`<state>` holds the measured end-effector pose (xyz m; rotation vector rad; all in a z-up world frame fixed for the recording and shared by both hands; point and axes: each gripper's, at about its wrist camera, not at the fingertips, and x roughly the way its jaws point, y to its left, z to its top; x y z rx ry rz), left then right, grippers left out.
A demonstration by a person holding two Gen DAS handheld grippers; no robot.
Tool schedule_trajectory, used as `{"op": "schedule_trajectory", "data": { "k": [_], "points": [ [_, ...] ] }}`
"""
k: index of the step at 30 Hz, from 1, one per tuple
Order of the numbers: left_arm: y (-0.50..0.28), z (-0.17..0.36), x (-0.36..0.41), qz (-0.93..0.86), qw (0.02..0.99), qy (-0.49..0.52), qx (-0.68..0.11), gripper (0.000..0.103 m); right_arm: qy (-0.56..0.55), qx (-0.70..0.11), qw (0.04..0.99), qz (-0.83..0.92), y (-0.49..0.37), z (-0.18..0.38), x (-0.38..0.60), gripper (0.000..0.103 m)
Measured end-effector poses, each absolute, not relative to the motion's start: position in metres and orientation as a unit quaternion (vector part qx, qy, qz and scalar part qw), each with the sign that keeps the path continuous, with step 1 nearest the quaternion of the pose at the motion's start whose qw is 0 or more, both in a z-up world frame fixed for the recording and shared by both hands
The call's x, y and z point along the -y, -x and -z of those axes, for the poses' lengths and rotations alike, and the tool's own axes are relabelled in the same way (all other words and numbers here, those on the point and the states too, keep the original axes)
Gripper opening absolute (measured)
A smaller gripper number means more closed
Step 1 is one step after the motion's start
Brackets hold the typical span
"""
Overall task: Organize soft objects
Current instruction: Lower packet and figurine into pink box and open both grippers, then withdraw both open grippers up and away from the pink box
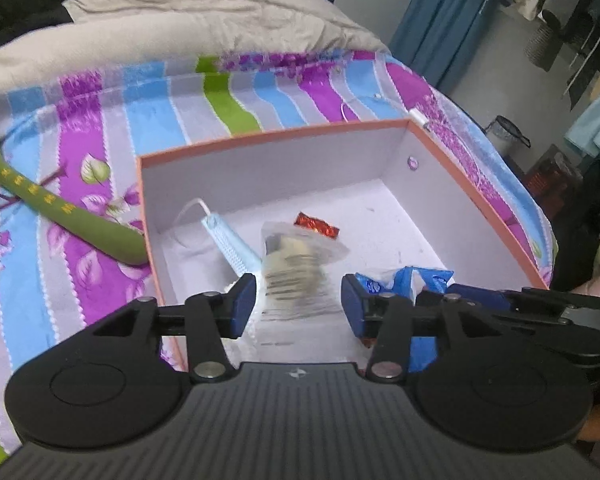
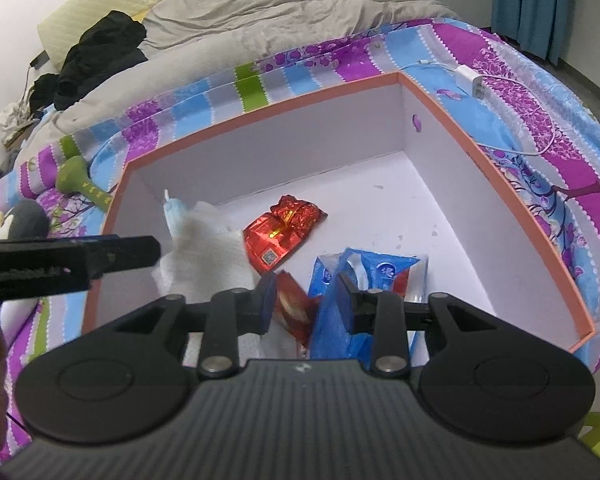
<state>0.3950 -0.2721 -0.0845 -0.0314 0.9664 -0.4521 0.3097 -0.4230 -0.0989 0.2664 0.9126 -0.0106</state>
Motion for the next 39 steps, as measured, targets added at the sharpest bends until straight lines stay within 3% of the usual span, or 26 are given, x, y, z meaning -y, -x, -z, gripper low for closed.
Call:
{"op": "schedule_trajectory", "data": {
  "k": [1,3,23,39],
  "points": [
    [-0.394,0.081,0.27,0.216,0.862,0.016,-0.458,0.053,-0.129,-0.438,0.89,0.006,-0.309,0.097,0.423,0.053],
    [-0.39,0.072,0.266,0.216,0.866,0.019,-0.45,0.054,-0.132,-0.431,0.893,0.005,-0.304,0.091,0.423,0.057],
    [-0.268,-0.059,0.208,0.242,0.908,0.032,-0.341,0.054,-0.11,-0.317,0.942,0.002,-0.197,-0.029,0.386,0.057],
    [-0.173,-0.085,0.138,0.239,0.918,0.034,-0.315,0.054,-0.104,-0.287,0.952,0.01,-0.123,-0.052,0.34,0.057]
  ]
}}
